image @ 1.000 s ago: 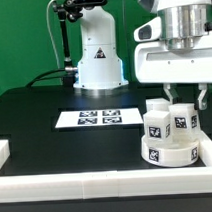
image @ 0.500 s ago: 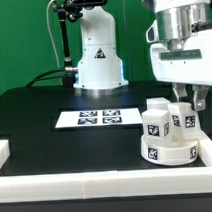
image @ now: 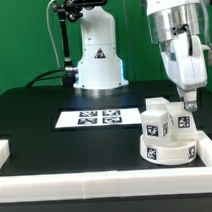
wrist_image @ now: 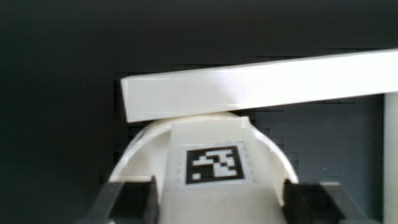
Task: Assemble stool
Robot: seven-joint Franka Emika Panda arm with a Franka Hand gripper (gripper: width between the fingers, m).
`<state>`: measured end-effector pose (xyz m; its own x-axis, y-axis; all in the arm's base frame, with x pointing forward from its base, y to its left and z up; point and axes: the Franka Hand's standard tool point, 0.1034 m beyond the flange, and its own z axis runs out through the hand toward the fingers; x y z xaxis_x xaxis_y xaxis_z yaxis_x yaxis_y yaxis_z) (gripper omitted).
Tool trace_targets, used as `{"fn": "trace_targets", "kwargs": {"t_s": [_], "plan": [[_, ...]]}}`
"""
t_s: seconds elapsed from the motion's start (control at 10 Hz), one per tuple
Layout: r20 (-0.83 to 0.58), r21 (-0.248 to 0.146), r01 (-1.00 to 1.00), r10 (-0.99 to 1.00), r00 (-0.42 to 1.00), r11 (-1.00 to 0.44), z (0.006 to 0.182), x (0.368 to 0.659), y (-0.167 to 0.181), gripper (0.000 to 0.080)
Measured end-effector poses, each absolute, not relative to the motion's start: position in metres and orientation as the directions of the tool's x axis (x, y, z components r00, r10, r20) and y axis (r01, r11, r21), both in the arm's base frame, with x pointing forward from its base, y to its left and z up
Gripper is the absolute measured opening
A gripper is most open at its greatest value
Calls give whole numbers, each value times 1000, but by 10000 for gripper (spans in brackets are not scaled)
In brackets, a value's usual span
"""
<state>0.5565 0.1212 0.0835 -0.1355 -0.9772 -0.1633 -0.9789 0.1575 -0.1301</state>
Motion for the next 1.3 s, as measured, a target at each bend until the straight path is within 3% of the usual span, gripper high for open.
{"fn": "trace_targets", "kwargs": {"t_s": [0.2,0.4,0.5,0.6,0.9,1.0,1.2,1.3], "plan": [[-173,-123,-973,-970,-173,195,83,556,123,338],[-179,-121,-975,-970,-164,187,88,556,125,555],[-186,-128,-975,-970,-154,179,95,558,126,555],[-196,-143,-974,-970,-146,176,105,562,128,628],[-199,-159,-978,-974,-104,137,109,563,128,649],[-192,-167,-981,-979,-62,95,109,563,128,649],[-120,-170,-972,-975,185,-163,105,559,133,649],[-87,-154,-942,-946,312,-297,105,557,137,649]]}}
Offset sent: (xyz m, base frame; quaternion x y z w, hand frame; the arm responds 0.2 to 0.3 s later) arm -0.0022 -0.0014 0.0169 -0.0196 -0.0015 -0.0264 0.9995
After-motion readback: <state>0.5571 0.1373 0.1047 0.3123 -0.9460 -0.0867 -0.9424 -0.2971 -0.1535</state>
